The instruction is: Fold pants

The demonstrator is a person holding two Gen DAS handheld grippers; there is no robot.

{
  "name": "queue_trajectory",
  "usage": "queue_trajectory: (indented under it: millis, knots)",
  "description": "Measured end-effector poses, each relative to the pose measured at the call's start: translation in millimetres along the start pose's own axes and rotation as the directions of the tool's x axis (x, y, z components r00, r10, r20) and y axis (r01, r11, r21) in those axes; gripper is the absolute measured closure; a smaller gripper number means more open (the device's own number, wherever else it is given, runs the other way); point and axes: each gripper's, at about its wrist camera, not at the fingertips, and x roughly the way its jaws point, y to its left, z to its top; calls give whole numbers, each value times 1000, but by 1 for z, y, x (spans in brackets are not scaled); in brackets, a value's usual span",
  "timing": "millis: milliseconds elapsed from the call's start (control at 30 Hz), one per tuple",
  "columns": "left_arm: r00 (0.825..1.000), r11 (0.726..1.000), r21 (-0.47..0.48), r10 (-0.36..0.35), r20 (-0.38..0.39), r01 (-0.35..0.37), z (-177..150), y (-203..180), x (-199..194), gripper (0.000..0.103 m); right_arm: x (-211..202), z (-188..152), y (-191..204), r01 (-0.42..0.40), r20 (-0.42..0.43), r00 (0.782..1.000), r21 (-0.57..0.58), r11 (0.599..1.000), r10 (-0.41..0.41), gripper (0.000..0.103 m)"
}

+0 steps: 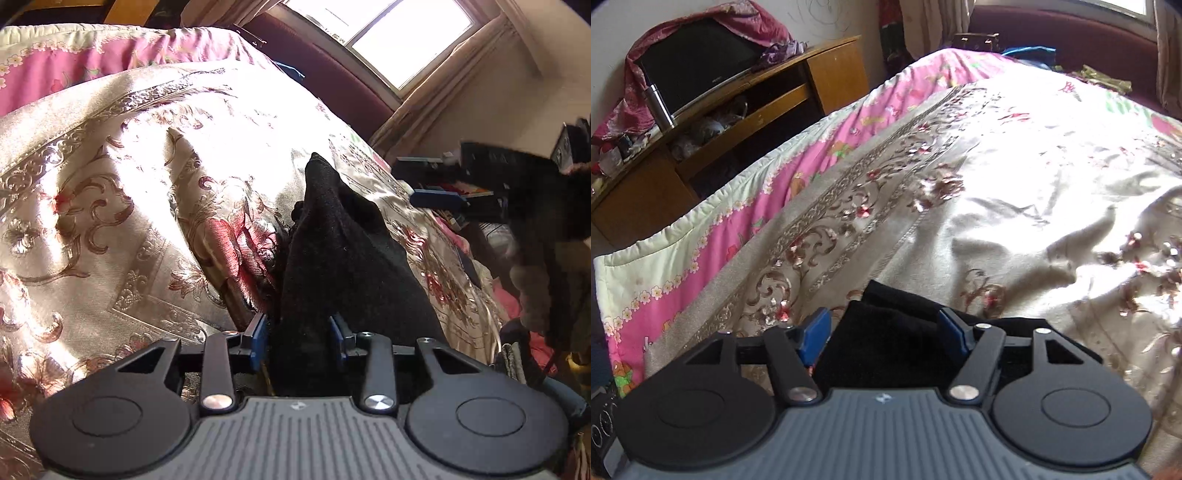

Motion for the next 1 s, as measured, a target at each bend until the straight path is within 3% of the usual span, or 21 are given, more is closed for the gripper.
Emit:
queue_trajectory:
  millis: [167, 267, 333, 400, 500, 600, 733, 800, 900, 1000]
  knots:
    - [999, 999, 36, -25, -21, 26, -3, -10, 10, 54, -31, -69, -42, 136, -119, 986, 155, 978, -118, 36]
    - [1000, 998, 56, -2, -24, 3, 0, -13, 12, 53, -38, -112, -63, 93, -201, 979, 326, 941, -27, 36]
    - [999, 996, 83, 19, -27, -16, 8, -14, 16, 54, -36, -136, -67, 33, -202, 978, 414, 910, 57, 36]
    - [997, 990, 130, 65, -34, -60, 12, -19, 22, 54, -31, -150, -64, -18, -199, 974, 416, 909, 110, 38]
    - [993, 982, 168, 100, -65, -88, 14, -23, 33, 53, -23, -167, -65, -42, -202, 969, 429, 903, 141, 52]
    - [989, 974, 196, 126, -73, -110, 14, -28, 35, 52, -17, -175, -72, -58, -196, 967, 456, 888, 164, 55]
    - [976, 935, 299, 214, -47, -191, 16, -45, 26, 50, -41, -174, -66, -116, -193, 960, 376, 919, 201, 54]
    - [971, 915, 339, 240, -24, -218, 18, -54, 19, 50, -55, -170, -77, -114, -154, 970, 398, 910, 189, 52]
    - [954, 874, 390, 295, 46, -289, 23, -69, 7, 51, -76, -154, -97, -67, -23, 996, 374, 925, 81, 52]
    - [945, 847, 420, 305, 115, -325, 30, -85, 2, 51, -70, -134, -112, -1, 37, 999, 343, 939, -12, 52]
